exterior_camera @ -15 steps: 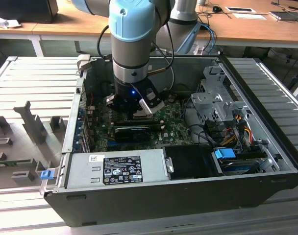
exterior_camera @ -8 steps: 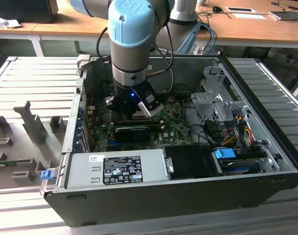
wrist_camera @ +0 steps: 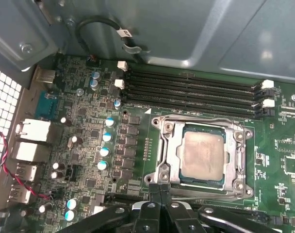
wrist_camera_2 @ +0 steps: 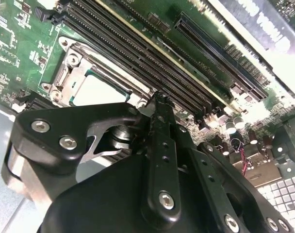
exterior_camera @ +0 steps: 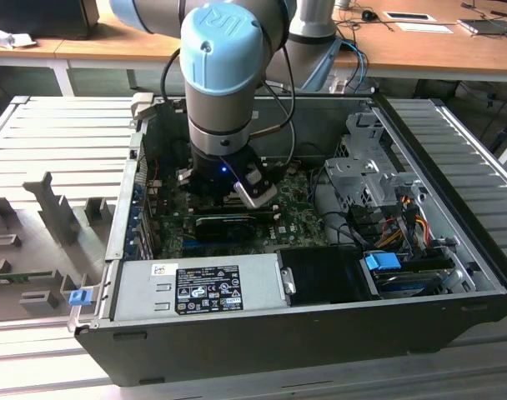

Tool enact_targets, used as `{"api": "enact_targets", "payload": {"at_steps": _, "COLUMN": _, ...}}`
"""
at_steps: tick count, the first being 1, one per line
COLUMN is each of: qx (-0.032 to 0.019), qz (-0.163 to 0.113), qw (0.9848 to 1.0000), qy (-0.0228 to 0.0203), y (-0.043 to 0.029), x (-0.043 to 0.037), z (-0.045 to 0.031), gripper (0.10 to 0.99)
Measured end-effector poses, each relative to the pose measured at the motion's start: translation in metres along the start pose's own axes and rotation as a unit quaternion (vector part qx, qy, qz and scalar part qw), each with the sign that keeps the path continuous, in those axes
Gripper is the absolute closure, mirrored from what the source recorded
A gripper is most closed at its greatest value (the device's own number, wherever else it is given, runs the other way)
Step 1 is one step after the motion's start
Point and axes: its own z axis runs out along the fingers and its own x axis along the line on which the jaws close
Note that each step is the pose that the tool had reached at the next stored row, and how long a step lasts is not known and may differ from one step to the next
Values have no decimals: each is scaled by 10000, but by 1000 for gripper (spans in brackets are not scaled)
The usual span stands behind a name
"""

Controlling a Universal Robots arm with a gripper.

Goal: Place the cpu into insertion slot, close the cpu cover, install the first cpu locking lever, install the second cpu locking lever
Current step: 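Install the second cpu locking lever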

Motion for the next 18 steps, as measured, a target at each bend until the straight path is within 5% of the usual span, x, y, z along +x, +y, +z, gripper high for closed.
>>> {"api": "enact_targets", "payload": {"at_steps": 8, "qx": -103, "qz": 0, "qw": 9999, "qy": -13, "y": -22, "x": 26, "z": 75, "gripper": 980}}
{"api": "enact_targets", "payload": {"at_steps": 13, "qx": -269, "qz": 0, "qw": 9996, "qy": -34, "y": -32, "x": 41, "z": 123, "gripper": 980}}
{"api": "enact_targets", "payload": {"at_steps": 18, "qx": -321, "qz": 0, "qw": 9995, "qy": -41, "y": -42, "x": 51, "z": 163, "gripper": 980}}
